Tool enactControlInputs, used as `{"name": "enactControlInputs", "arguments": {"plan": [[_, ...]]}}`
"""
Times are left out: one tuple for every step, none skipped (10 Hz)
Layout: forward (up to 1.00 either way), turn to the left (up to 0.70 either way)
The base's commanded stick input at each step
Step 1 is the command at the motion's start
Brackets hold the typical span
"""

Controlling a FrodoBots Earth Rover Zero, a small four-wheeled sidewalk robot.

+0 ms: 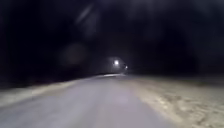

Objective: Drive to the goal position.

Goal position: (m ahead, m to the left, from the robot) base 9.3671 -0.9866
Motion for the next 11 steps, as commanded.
{"name": "enactControlInputs", "arguments": {"plan": [[0.85, 0.07], [0.85, 0.00], [0.85, 0.00], [0.85, 0.00], [0.85, 0.00], [0.85, 0.00], [0.85, 0.00], [0.85, 0.00], [0.85, 0.00], [0.85, 0.00], [0.85, 0.00]]}}
